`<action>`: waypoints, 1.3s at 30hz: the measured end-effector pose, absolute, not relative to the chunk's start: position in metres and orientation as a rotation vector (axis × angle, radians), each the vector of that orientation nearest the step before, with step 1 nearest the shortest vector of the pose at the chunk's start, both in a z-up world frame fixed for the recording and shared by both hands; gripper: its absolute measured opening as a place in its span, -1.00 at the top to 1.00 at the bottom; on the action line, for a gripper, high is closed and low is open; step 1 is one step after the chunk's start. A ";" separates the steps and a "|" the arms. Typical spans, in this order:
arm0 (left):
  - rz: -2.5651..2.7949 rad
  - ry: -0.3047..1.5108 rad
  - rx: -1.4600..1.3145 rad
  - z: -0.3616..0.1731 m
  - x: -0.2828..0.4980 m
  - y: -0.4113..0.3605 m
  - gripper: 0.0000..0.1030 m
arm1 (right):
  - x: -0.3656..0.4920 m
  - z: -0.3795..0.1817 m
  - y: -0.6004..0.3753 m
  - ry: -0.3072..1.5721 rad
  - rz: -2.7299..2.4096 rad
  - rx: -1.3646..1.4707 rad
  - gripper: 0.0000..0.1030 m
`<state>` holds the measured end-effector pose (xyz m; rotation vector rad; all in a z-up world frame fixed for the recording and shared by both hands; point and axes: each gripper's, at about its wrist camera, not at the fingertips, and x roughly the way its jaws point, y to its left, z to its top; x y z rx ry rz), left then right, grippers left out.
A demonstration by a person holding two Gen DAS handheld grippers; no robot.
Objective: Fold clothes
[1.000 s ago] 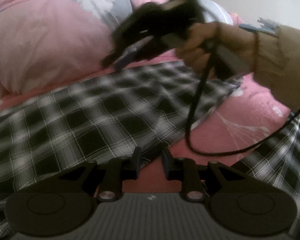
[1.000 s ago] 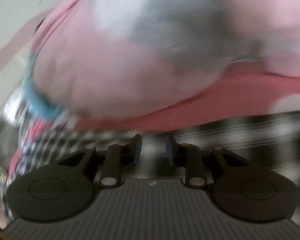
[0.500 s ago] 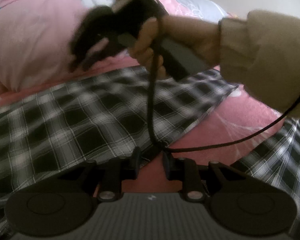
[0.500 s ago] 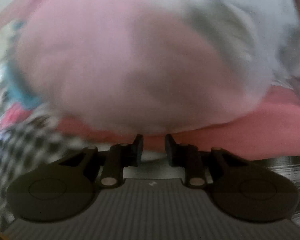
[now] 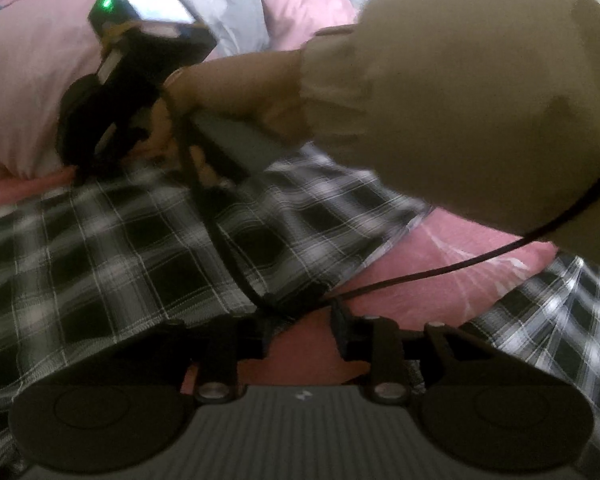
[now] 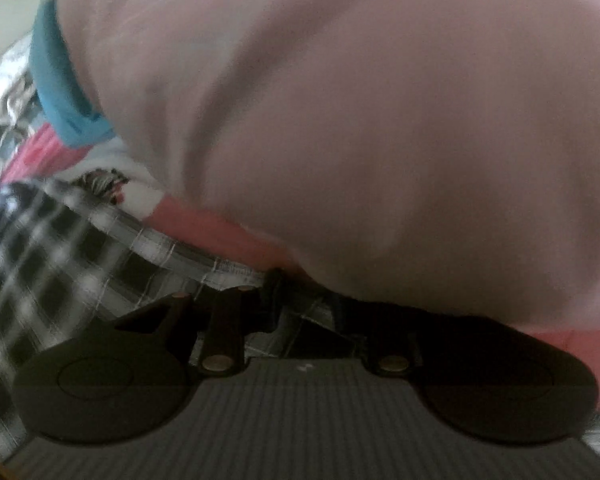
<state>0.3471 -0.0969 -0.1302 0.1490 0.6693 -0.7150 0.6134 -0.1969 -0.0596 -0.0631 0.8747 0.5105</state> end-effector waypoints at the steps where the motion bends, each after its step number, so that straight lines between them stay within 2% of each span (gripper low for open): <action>1: -0.717 0.667 0.152 -0.130 0.347 -0.097 0.37 | 0.609 -0.055 -0.200 0.866 0.500 -0.078 0.58; 8: -0.729 0.612 0.151 -0.113 0.334 -0.091 0.08 | 0.535 0.015 -0.294 0.749 0.326 -0.009 0.46; 14: -0.762 0.562 0.129 -0.088 0.300 -0.080 -0.01 | 0.379 0.075 -0.404 0.632 0.125 0.094 0.32; 18: -0.733 0.531 0.129 -0.069 0.269 -0.067 -0.16 | 0.262 0.060 -0.412 0.616 0.083 0.205 0.10; 25: -0.577 0.582 0.062 -0.051 0.191 -0.019 -0.18 | 0.126 0.020 -0.378 0.595 0.107 0.238 -0.14; 32: -0.340 0.641 -0.072 -0.055 0.126 0.046 -0.18 | 0.072 -0.016 -0.337 0.591 0.196 0.283 -0.20; 37: -0.129 0.644 -0.091 -0.057 0.090 0.087 -0.18 | 0.052 -0.042 -0.307 0.608 0.236 0.129 -0.24; 39: -0.045 0.645 -0.083 -0.053 0.079 0.103 -0.17 | 0.048 -0.055 -0.298 0.629 0.234 0.052 -0.31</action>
